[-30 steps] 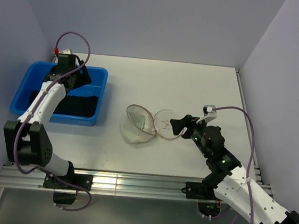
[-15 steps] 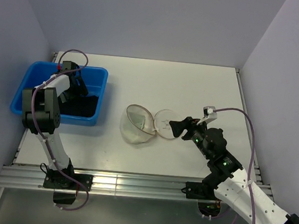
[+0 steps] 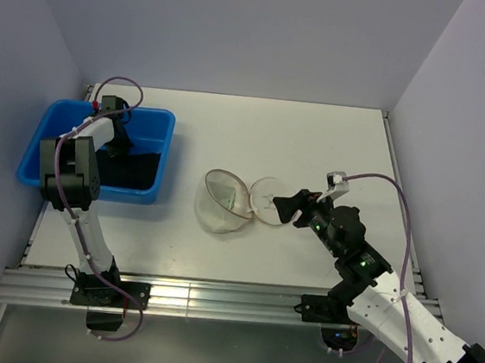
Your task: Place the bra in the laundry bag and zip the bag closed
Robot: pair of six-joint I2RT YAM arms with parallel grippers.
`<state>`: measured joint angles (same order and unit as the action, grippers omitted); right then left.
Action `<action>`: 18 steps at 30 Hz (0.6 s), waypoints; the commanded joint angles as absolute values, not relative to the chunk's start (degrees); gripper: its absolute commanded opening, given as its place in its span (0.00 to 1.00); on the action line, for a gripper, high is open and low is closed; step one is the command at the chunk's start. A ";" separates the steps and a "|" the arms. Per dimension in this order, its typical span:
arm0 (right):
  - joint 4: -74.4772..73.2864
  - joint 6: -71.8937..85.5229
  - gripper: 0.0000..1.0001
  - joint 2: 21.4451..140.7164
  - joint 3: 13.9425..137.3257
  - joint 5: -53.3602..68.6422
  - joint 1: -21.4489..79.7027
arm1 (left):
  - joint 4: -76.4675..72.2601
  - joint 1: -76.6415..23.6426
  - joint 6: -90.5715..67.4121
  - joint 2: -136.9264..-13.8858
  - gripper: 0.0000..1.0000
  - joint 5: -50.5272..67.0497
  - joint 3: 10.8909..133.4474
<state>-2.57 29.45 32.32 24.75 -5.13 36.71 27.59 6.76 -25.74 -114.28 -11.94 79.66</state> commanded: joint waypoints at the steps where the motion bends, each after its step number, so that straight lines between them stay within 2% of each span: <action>1: -0.26 28.39 0.76 30.85 25.14 -6.67 36.47 | 26.72 6.86 -25.57 -115.15 0.00 -12.83 80.51; 6: -0.26 28.48 0.75 30.85 24.61 -6.50 36.47 | 24.09 7.03 -26.89 -106.81 0.00 -10.91 78.06; 13: 2.11 29.00 0.74 32.17 24.08 -6.58 36.47 | 14.69 6.86 -31.11 -84.94 0.00 -9.15 69.44; 18: 2.28 29.09 0.74 32.61 24.08 -6.42 36.47 | 13.28 6.33 -32.25 -76.74 0.00 -8.70 66.63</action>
